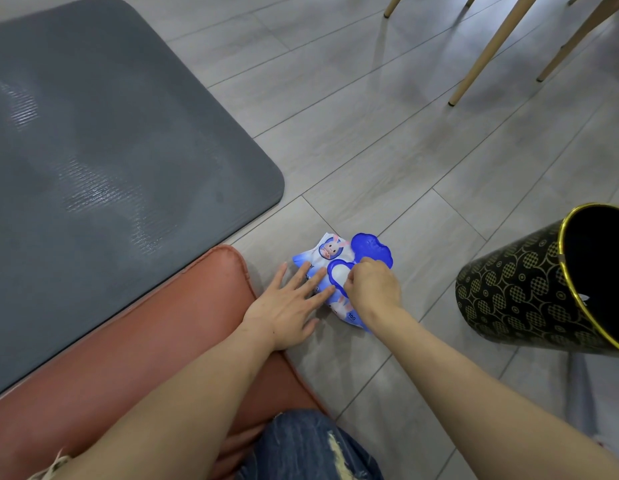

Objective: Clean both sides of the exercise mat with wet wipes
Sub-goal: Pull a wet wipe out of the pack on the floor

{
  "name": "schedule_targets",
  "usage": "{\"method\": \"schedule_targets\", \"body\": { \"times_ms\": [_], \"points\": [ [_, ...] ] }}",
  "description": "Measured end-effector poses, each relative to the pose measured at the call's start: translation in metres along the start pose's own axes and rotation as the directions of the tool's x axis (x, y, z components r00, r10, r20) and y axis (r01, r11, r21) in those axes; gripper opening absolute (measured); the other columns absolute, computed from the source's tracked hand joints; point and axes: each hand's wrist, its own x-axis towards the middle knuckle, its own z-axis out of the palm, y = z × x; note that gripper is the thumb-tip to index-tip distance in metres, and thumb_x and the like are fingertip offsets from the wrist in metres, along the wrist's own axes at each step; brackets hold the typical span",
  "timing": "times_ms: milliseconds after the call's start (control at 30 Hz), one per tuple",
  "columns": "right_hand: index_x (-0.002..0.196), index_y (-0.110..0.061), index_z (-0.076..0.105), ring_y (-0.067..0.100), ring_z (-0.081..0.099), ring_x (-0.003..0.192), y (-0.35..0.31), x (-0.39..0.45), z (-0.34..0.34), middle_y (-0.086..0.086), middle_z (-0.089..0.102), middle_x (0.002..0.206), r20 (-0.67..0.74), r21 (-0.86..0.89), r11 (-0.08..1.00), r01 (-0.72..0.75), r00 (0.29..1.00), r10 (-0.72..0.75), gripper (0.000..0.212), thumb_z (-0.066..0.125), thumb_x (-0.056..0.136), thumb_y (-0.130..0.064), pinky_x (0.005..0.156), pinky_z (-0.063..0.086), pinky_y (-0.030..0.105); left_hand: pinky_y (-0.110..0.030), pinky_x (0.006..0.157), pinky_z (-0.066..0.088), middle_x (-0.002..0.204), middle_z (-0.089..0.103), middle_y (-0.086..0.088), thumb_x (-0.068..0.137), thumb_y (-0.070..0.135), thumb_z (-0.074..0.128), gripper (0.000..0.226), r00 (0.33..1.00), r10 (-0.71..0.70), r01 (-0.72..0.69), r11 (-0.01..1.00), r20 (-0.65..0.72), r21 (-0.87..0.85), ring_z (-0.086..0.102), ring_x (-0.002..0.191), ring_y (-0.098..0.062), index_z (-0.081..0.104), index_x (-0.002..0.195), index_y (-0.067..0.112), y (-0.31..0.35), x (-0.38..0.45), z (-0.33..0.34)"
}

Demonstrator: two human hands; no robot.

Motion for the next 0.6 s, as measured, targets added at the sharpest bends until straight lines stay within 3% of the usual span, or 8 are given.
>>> {"method": "schedule_targets", "body": {
  "times_ms": [300,433,600],
  "points": [
    [0.087,-0.012,0.064,0.026,0.057,0.088,-0.001,0.005,-0.001,0.005,0.058,0.097,0.001,0.024,0.999,0.032,0.999,-0.032,0.014,0.058,0.088,-0.025,0.064,0.034,0.031,-0.062,0.126,-0.005,0.174,-0.008,-0.003,0.105,0.050,0.034,0.069,1.000,0.001,-0.001,1.000,-0.022,-0.012,-0.010,0.160,-0.032,0.005,0.166,0.035,0.000,0.001,0.004],
    [0.079,-0.011,0.057,0.025,0.052,0.077,0.007,0.002,-0.003,0.002,0.055,0.090,0.015,0.145,0.989,0.041,0.999,-0.043,0.015,0.058,0.085,-0.025,0.060,0.033,0.032,-0.062,0.125,-0.007,0.174,-0.009,-0.003,0.105,0.049,0.034,0.069,1.000,-0.005,0.005,1.000,-0.024,-0.013,-0.011,0.160,-0.031,0.004,0.166,0.036,0.000,0.000,0.004],
    [0.077,-0.016,0.055,0.020,0.055,0.073,0.019,-0.005,-0.008,-0.004,0.055,0.085,-0.014,0.378,0.926,-0.018,1.000,0.025,0.012,0.060,0.084,-0.025,0.066,0.049,0.036,-0.061,0.125,-0.008,0.173,-0.011,-0.002,0.105,0.050,0.034,0.070,1.000,-0.001,0.001,1.000,-0.022,-0.013,-0.011,0.160,-0.031,0.002,0.165,0.036,-0.001,-0.001,0.004]
  ]
}}
